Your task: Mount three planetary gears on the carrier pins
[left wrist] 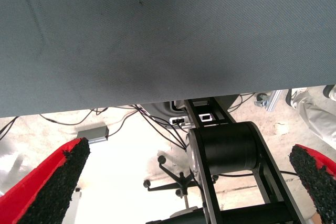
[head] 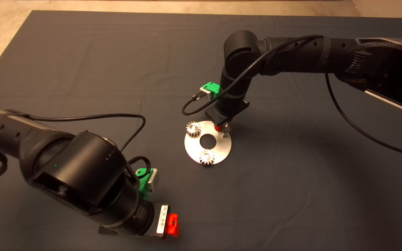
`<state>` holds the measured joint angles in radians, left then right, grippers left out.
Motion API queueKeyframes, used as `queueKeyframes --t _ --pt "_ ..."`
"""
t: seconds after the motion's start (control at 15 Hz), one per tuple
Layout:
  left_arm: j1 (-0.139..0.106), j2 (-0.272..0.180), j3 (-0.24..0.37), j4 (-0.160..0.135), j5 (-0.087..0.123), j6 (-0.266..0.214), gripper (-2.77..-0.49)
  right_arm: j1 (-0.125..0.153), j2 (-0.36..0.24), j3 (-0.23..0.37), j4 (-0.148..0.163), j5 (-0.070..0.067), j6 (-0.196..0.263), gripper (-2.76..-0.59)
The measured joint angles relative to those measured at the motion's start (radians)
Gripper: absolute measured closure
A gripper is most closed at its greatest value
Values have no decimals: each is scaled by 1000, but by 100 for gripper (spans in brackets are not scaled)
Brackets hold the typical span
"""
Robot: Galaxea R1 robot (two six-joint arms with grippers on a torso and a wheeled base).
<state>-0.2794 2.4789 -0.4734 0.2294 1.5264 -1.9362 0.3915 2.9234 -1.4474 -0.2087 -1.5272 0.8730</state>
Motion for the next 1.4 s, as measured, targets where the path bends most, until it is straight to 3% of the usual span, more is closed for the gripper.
queueKeyframes --t 1.0,1.4 --pt "0 1 0 0 0 0 -276 0 0 0 10 0 4 -97" --pt "0 1 0 0 0 0 -276 2 0 -39 26 1 7 -97"
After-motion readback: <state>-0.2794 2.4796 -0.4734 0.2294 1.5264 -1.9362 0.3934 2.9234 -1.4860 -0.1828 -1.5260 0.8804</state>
